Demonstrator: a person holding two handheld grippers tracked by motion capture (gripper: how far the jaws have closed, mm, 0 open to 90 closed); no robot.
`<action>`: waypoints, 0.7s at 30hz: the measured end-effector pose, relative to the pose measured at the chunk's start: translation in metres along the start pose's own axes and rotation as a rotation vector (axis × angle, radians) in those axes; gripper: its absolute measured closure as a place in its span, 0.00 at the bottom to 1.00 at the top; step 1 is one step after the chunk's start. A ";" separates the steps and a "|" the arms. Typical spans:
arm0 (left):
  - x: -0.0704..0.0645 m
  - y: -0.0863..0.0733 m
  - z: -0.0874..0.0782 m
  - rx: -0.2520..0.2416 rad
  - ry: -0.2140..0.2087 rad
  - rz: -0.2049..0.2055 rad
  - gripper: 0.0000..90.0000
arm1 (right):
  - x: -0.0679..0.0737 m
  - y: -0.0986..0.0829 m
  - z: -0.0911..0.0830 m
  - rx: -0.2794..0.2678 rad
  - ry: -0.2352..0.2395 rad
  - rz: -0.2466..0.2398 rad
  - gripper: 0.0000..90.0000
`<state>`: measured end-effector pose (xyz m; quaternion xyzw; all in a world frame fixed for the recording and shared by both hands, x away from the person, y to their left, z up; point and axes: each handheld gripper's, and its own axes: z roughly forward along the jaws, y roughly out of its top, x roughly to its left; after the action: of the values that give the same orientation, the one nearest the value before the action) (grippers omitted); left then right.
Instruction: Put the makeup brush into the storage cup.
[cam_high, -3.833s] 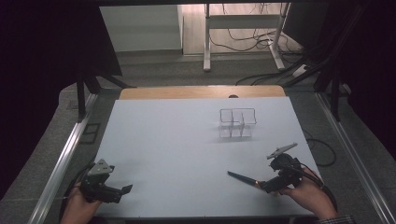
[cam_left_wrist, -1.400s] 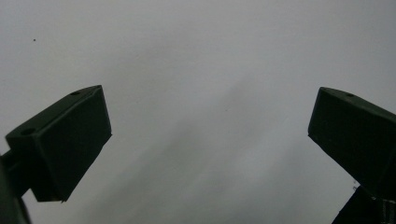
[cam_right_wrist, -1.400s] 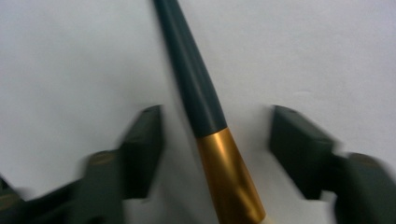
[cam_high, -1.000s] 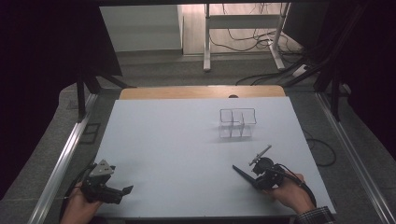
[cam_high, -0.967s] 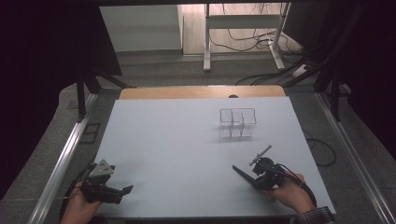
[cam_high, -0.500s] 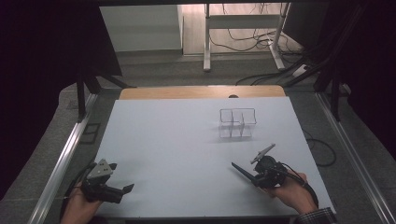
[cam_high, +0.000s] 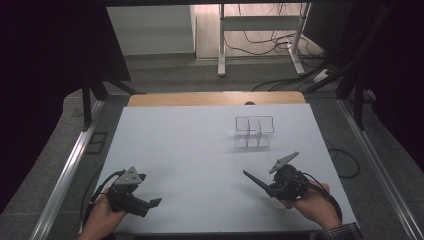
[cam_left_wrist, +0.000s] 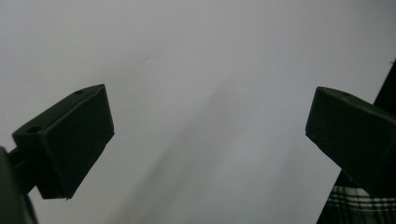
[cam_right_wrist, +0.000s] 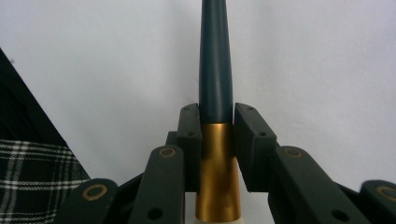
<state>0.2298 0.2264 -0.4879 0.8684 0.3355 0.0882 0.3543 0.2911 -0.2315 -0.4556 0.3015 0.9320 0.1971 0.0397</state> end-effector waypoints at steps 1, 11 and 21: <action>-0.002 0.002 0.002 -0.007 -0.006 0.005 0.01 | 0.000 0.001 -0.001 -0.008 0.001 -0.001 0.81; -0.011 0.027 0.019 -0.022 -0.050 0.068 0.02 | 0.005 0.008 -0.010 -0.075 0.019 -0.024 0.81; -0.018 0.054 0.035 -0.019 -0.090 0.080 0.02 | 0.010 0.017 -0.012 -0.104 0.043 -0.048 0.81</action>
<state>0.2579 0.1669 -0.4750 0.8807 0.2837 0.0665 0.3734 0.2897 -0.2170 -0.4379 0.2723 0.9281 0.2505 0.0402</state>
